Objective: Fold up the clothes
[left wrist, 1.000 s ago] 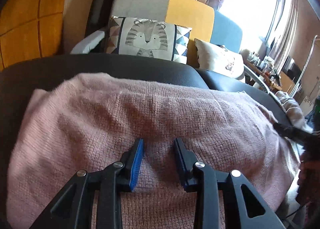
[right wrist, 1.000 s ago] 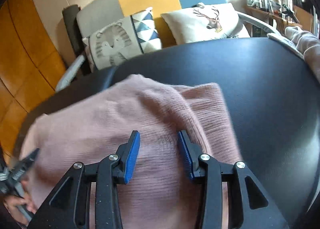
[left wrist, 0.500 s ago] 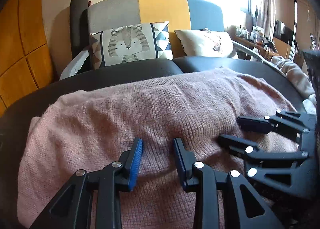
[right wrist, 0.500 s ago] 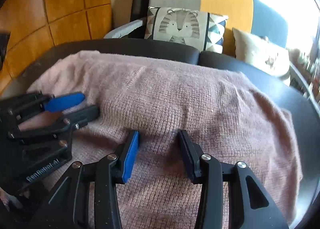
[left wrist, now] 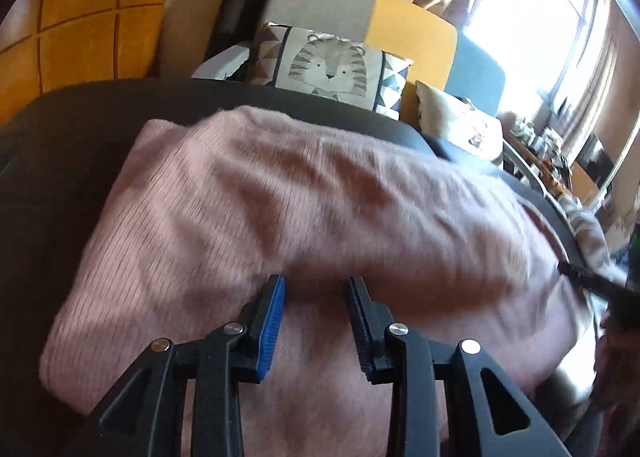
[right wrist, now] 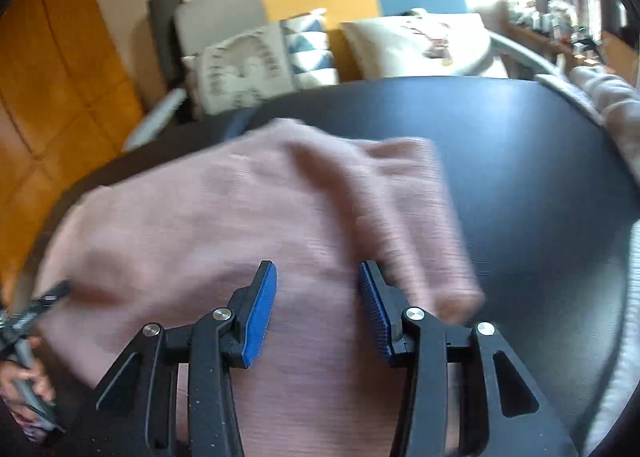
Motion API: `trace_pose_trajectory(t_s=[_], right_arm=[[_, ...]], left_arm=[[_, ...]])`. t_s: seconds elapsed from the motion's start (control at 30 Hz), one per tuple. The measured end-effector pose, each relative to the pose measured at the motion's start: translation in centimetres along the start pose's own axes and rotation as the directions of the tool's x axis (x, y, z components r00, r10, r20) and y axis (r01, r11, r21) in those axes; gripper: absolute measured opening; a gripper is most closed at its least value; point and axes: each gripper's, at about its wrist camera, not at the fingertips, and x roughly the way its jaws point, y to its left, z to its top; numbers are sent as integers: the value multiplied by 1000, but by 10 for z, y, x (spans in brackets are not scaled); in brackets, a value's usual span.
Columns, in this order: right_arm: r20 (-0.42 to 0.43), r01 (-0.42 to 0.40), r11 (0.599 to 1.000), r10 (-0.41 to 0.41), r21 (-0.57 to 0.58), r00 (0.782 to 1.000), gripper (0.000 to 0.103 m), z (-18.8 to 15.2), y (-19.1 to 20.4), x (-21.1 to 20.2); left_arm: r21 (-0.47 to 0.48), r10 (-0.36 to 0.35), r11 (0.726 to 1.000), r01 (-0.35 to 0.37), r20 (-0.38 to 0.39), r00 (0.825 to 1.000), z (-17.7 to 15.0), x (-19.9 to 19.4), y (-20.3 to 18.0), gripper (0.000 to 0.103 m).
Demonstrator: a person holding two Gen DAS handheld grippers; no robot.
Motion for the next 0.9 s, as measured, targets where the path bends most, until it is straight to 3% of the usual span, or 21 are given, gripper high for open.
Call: trace_pose_trajectory(t_s=[0.1, 0.2, 0.27, 0.37, 0.47, 0.67, 0.8, 0.9], right_arm=[[17, -41, 996, 40, 78, 999, 46, -2, -3, -14], [45, -125, 992, 125, -5, 991, 46, -10, 34, -36], [16, -169, 982, 171, -89, 985, 46, -20, 65, -42], [-54, -172, 954, 164, -246, 985, 46, -42, 110, -34], [-113, -149, 922, 115, -358, 987, 46, -69, 131, -31], [-18, -41, 859, 37, -511, 999, 49, -103, 141, -37], [-18, -112, 894, 115, -433, 993, 49, -80, 131, -49], [37, -78, 942, 95, -326, 995, 49, -60, 99, -57]], left_arm=[[52, 34, 998, -34, 6, 999, -5, -6, -6, 32], [70, 38, 997, -39, 14, 999, -7, -10, -18, 32], [60, -31, 998, 31, 11, 999, -9, -12, -26, 32], [123, -66, 990, 68, -20, 998, -16, -7, -51, 32], [212, -34, 977, 33, 0, 999, -31, -13, -62, 32], [356, 11, 934, -27, 45, 999, -55, -26, -78, 33], [284, -35, 959, 25, 31, 999, -47, -32, -67, 33], [204, -51, 979, 30, 99, 994, -32, -43, -46, 33]])
